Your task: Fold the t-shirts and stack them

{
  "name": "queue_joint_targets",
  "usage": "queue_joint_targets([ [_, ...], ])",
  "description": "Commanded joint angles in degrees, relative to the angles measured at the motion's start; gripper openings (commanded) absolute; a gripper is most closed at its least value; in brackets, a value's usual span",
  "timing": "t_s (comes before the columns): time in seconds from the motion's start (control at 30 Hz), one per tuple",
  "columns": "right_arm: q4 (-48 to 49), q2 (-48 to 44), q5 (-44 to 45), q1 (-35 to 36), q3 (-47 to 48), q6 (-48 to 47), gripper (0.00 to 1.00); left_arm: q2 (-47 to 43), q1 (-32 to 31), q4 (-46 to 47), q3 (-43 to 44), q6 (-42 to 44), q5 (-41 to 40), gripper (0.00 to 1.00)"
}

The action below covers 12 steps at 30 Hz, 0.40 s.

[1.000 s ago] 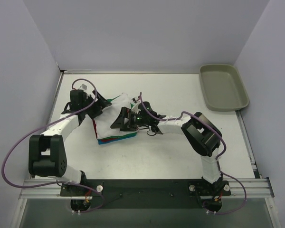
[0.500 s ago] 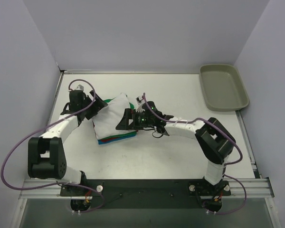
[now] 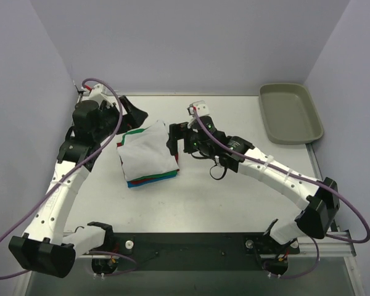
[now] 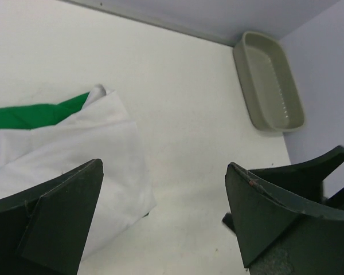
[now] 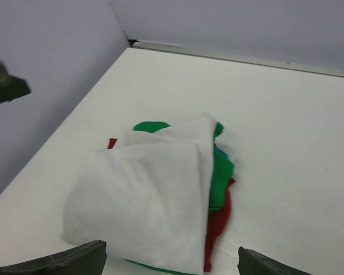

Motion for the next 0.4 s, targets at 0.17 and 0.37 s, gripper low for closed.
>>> queue_joint_targets([
  [0.17,-9.2,-13.1,18.9,1.8,-8.1,-2.2,1.00,-10.8,-2.2,-14.2,-8.3,8.9,-9.1,0.98],
  [0.37,-10.0,-19.0,27.6,4.1,-10.5,-4.1,1.00,-13.6,-2.1,-16.4,-7.4,10.9,-11.1,0.98],
])
